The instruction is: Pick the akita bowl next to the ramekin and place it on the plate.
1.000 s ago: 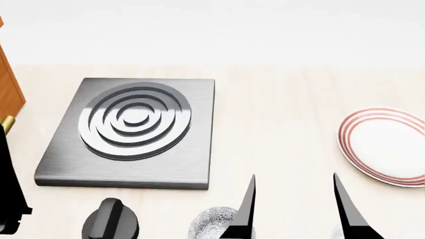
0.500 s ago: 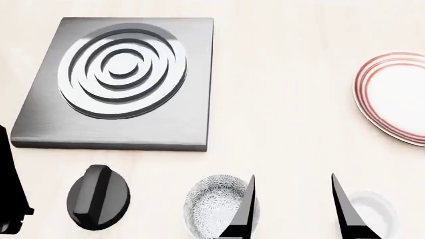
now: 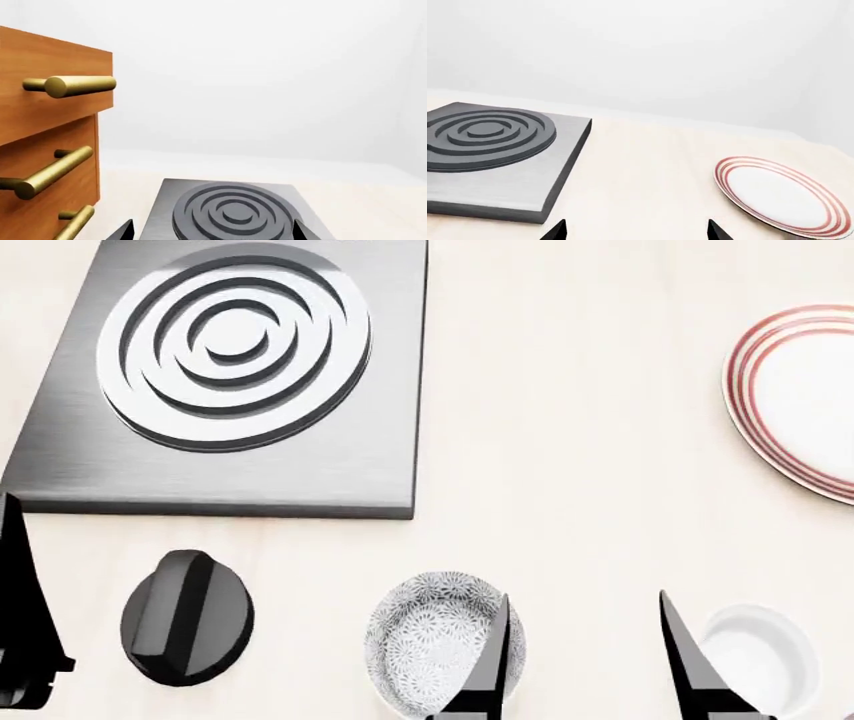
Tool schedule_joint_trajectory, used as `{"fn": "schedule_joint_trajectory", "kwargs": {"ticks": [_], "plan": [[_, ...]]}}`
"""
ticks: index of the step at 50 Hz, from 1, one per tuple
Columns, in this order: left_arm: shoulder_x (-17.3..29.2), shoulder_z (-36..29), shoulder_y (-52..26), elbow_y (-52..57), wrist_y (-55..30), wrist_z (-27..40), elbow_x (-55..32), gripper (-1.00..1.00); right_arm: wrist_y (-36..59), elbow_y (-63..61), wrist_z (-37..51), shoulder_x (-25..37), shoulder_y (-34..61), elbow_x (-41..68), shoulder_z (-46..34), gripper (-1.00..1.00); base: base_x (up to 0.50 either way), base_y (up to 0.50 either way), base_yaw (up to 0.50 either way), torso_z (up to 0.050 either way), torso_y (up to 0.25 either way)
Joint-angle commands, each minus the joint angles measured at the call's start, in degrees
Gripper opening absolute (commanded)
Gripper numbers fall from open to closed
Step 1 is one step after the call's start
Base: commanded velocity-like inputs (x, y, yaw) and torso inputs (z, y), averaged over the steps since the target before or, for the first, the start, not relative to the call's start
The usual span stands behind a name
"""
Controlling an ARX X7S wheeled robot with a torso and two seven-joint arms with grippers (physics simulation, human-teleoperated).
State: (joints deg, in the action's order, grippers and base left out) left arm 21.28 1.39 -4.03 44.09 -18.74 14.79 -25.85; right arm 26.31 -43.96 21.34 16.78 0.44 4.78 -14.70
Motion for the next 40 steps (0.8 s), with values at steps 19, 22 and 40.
{"fn": "schedule_joint_trajectory", "kwargs": {"ticks": [19, 22, 40], "plan": [[0.46, -1.36, 0.5, -1.36, 1.3, -0.17, 1.12, 1.0, 13.45, 3.87, -5.54, -2.51, 4.73, 15.22, 3.64, 1.0, 0.0, 0.0, 0.0, 0.0, 0.0], [0.51, -1.51, 0.58, -1.36, 1.43, -0.19, 1.19, 1.0, 14.63, 4.19, -5.81, -2.67, 5.06, 16.57, 4.01, 1.0, 0.0, 0.0, 0.0, 0.0, 0.0], [0.64, -2.04, 0.67, -2.2, 2.04, -0.22, 1.28, 1.0, 14.26, 8.11, -8.17, -4.59, 5.35, 23.73, 8.68, 1.0, 0.0, 0.0, 0.0, 0.0, 0.0]]}}
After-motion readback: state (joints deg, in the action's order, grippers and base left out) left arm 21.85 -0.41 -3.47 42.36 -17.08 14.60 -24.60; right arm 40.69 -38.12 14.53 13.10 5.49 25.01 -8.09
